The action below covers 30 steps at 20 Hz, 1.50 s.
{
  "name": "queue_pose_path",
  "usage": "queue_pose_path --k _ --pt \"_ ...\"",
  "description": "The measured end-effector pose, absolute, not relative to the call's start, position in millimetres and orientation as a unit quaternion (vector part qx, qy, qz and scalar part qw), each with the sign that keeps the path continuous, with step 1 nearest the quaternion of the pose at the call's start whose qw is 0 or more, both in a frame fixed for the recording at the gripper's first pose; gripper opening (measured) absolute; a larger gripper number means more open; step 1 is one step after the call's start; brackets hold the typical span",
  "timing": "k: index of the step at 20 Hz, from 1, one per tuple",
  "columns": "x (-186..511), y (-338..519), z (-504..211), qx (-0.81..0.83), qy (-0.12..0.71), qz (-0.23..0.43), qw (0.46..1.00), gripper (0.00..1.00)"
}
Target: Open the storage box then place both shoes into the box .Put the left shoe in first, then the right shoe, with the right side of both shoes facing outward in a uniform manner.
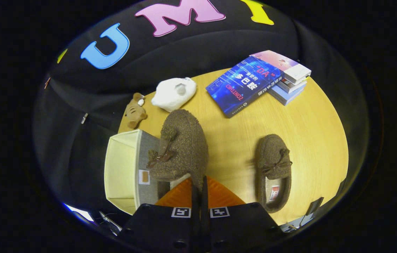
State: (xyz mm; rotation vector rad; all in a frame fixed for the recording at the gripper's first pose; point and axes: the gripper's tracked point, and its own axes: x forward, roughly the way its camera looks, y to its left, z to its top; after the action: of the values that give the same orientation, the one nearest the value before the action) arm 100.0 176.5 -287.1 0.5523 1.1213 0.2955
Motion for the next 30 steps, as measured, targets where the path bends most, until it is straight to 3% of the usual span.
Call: queue_pose_path --k 10,17,28,29,30 --pt "106.7 321.9 -217.7 0.297 0.512 0.202 0.781 0.05" --pt "86.3 402.7 -260.7 0.270 0.558 0.198 0.759 0.05" --pt "70.9 449.3 -303.3 0.262 0.586 0.187 0.744 0.05" --pt "70.6 452.8 -302.5 0.268 0.585 0.190 0.741 0.07" --pt "71.0 452.7 -300.3 0.270 0.588 0.191 0.739 0.19"
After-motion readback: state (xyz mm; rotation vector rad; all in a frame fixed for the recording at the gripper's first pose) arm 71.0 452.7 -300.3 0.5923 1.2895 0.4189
